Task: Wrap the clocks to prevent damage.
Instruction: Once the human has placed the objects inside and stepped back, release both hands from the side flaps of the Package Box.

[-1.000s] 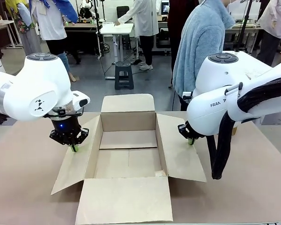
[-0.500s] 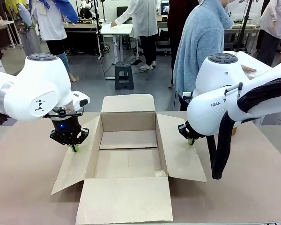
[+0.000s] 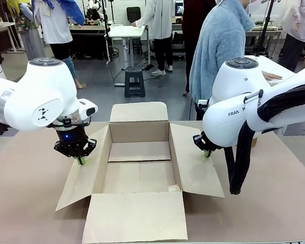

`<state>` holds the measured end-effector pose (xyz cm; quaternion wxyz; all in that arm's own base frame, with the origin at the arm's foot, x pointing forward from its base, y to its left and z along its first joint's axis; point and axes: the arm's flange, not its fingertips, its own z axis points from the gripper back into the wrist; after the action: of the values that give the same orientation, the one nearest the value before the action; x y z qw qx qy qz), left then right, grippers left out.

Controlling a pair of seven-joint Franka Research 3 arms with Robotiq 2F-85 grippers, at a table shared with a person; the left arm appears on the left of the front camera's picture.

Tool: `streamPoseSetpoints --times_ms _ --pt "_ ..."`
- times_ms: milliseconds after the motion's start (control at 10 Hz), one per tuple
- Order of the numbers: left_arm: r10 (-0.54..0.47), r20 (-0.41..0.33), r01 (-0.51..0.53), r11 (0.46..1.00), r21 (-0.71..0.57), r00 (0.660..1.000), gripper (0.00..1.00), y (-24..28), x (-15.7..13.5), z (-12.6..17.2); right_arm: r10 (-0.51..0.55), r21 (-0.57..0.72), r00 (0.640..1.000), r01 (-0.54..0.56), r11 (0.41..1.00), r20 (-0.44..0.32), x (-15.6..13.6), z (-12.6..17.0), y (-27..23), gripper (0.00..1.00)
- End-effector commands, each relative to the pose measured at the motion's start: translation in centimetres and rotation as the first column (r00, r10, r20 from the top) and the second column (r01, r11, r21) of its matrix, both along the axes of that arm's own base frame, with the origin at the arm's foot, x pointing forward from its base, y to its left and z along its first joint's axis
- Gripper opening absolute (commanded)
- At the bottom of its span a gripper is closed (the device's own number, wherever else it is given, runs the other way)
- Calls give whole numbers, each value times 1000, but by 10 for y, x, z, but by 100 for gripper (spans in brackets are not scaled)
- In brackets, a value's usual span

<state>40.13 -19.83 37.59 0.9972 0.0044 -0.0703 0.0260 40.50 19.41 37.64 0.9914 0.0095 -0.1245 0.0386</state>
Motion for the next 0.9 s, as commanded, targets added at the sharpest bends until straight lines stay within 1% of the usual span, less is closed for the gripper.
streamPoseSetpoints --times_ms 0,800 --pt "9 4 -9 1000 20 1000 0 1 -1 1 2 -9 1000 -2 1000 -4 -2 2 0 1" --pt "9 4 -9 1000 20 1000 0 1 -1 1 2 -9 1000 -2 1000 -4 -2 2 0 1"
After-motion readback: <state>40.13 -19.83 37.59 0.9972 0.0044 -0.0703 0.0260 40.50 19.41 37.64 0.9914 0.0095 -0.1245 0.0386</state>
